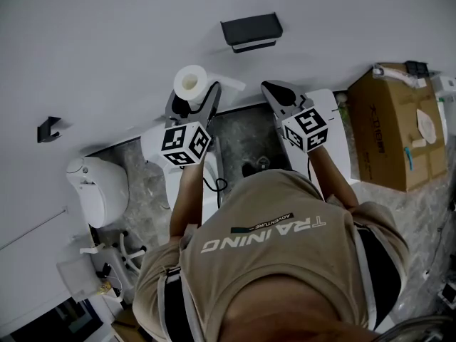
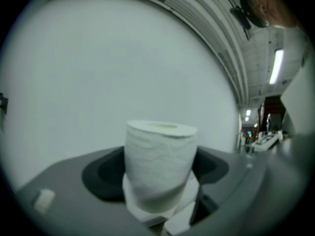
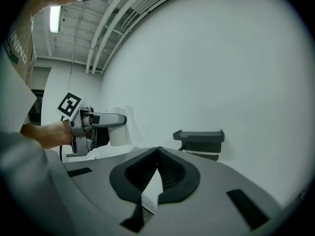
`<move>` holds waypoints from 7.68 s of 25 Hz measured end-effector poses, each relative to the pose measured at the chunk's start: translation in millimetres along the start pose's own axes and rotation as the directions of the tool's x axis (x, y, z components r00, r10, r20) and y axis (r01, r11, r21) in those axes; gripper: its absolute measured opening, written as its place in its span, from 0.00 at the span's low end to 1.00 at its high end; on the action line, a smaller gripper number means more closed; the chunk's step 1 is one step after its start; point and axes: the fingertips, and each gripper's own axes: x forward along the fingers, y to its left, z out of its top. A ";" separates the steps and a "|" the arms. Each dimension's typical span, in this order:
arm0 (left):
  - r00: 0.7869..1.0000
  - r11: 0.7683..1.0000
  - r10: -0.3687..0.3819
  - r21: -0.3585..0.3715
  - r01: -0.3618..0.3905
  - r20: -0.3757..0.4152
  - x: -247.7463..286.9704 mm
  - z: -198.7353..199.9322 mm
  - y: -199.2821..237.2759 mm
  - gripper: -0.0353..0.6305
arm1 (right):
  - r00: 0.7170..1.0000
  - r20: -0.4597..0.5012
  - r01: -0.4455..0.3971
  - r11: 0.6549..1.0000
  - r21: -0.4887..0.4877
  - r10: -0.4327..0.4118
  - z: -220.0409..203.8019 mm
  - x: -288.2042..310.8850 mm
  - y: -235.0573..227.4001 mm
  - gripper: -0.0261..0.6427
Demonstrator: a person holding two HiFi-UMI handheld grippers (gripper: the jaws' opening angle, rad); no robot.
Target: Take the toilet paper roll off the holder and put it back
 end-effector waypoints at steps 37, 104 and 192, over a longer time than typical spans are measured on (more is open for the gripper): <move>0.984 0.982 -0.179 0.059 0.178 0.003 91.9 39.2 -41.5 0.66 | 0.992 0.033 0.121 0.993 0.006 -0.121 18.0 -3.2 -42.6 0.06; 0.991 0.980 -0.133 0.145 0.136 -0.032 195.5 14.6 -40.0 0.73 | 0.995 -0.028 0.097 0.992 0.077 -0.095 -3.9 31.3 -119.7 0.06; 0.997 0.995 -0.032 0.089 0.038 -0.068 -205.1 -78.7 -124.2 0.06 | 0.982 0.053 0.175 0.981 0.087 -0.180 -39.9 -206.3 136.6 0.06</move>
